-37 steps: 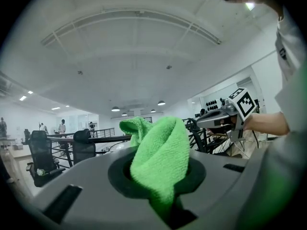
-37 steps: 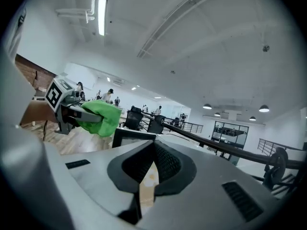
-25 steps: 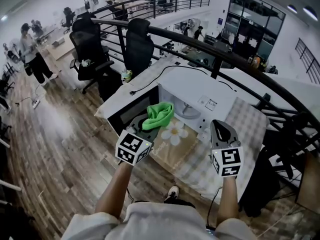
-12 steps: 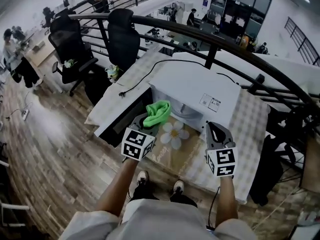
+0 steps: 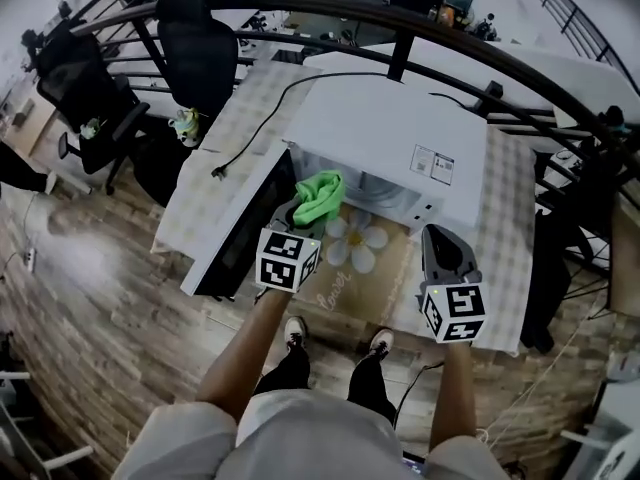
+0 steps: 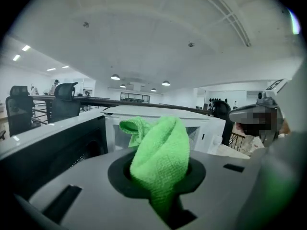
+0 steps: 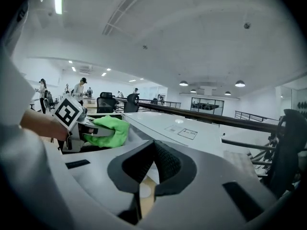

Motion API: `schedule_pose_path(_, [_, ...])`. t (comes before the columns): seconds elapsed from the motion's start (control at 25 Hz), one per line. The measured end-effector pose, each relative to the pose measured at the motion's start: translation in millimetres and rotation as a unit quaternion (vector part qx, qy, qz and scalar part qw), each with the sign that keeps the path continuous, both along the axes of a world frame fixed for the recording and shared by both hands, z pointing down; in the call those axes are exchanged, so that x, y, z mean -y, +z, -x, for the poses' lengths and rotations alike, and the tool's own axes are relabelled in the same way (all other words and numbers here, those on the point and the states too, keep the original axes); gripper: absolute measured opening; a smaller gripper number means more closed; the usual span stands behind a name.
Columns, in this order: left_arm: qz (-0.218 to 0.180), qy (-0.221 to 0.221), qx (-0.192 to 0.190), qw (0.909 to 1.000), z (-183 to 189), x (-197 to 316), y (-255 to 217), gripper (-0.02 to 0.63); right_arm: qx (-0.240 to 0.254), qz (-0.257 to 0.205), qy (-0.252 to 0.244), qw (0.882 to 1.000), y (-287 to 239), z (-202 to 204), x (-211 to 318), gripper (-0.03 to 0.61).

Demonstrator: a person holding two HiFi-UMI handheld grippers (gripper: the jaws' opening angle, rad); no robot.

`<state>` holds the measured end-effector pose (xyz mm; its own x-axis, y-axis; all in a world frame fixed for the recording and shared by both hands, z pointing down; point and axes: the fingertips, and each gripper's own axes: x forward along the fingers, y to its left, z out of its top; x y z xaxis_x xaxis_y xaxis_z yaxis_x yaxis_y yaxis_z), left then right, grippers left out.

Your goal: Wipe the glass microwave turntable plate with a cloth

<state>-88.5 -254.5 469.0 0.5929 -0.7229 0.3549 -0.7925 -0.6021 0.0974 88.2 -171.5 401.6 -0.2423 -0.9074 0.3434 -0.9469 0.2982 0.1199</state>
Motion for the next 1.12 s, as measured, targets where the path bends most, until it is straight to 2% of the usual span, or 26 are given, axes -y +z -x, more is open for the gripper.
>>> schedule_pose_path(0.16, [-0.005, -0.029, 0.008, 0.9995, -4, 34, 24, 0.078, 0.028, -0.007, 0.007, 1.000, 4, -4, 2, 0.012])
schedule_pose_path(0.28, [-0.012, -0.059, 0.020, 0.9980, -12, 62, 44, 0.080, 0.022, 0.003, -0.002, 1.000, 18, -15, 5, 0.009])
schedule_pose_path(0.4, [-0.020, -0.090, 0.052, 0.9944, -16, 91, 65, 0.080, 0.000, 0.025, -0.010, 1.000, 40, -27, 5, 0.009])
schedule_pose_path(0.56, [-0.065, -0.127, 0.116, 0.9829, -20, 132, 85, 0.080, 0.019, 0.048, -0.026, 0.998, 68, -38, 1, 0.014])
schedule_pose_path(0.64, [-0.078, -0.125, 0.164, 0.9754, -26, 148, 100, 0.080, 0.028, 0.056, -0.035, 0.997, 80, -40, -1, 0.014])
schedule_pose_path(0.72, [-0.070, -0.116, 0.200, 0.9704, -31, 157, 119, 0.080, 0.032, 0.063, -0.036, 0.997, 89, -42, -4, 0.014])
schedule_pose_path(0.96, [-0.031, -0.089, 0.235, 0.9673, -53, 169, 146, 0.081, -0.016, 0.058, -0.018, 0.998, 100, -53, -4, 0.014])
schedule_pose_path(1.12, [-0.065, -0.020, 0.282, 0.9569, -92, 167, 143, 0.086, -0.029, 0.077, -0.023, 0.996, 110, -56, -8, 0.014])
